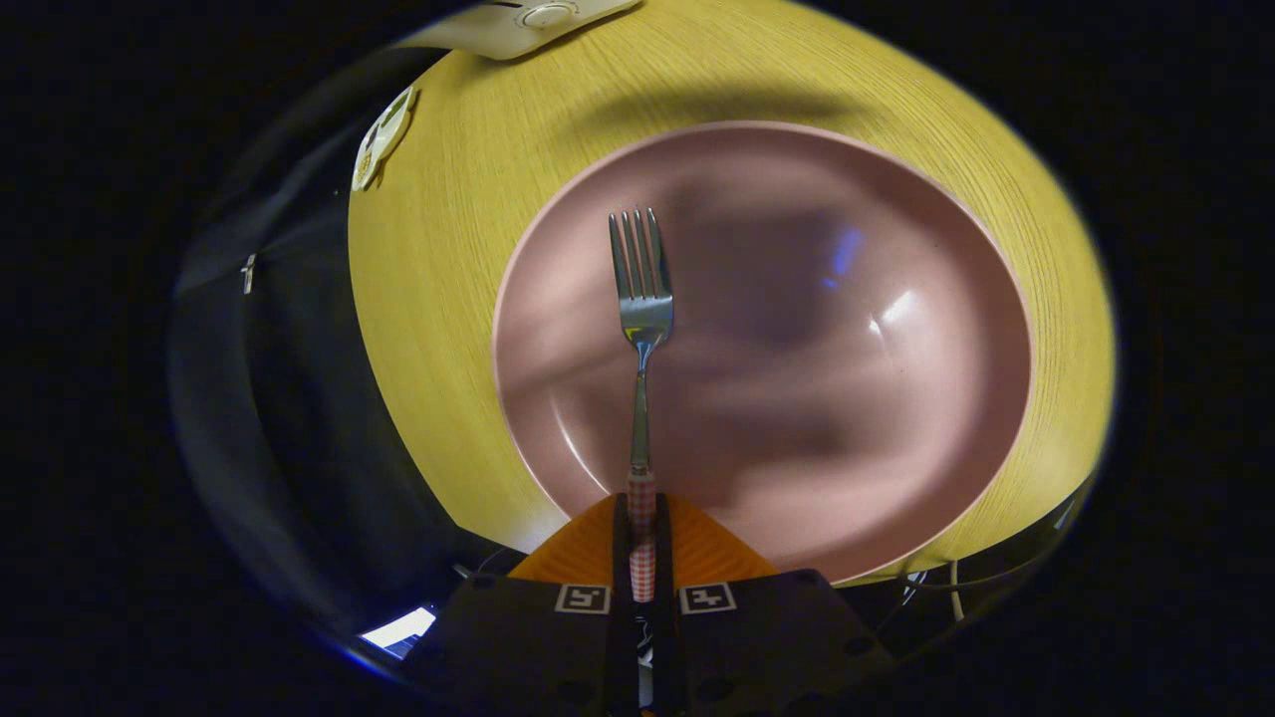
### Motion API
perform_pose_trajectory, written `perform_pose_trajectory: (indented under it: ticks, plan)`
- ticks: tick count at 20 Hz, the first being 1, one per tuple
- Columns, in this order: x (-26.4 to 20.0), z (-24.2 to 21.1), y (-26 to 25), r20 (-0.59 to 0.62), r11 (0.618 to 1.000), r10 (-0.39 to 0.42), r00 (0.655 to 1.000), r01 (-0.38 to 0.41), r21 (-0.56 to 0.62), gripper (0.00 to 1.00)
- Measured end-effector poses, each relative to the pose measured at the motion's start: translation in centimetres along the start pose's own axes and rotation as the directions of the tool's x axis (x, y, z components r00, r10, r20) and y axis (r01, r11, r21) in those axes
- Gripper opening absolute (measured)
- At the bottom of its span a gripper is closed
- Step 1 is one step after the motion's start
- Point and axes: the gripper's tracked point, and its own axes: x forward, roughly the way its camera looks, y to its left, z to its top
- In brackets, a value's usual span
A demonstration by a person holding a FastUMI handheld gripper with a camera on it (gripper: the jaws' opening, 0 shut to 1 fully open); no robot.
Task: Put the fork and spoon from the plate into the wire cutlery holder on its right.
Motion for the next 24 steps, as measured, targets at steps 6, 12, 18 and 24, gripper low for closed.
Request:
perform_pose_trajectory:
  ticks: [6,12,18,24]
  plan:
    - [-4.7,-0.4,-0.4,0.013,0.99,0.091,0.996,-0.089,-0.108,0.1]
    - [-12.2,0.1,-1.7,0.079,0.952,0.144,0.986,-0.116,-0.284,0.1]
    - [-19.0,-1.2,-3.5,0.091,0.879,0.12,0.988,-0.063,-0.473,0.1]
    - [-26.6,0.0,-9.9,0.065,0.861,-0.002,0.998,0.035,-0.507,0.1]
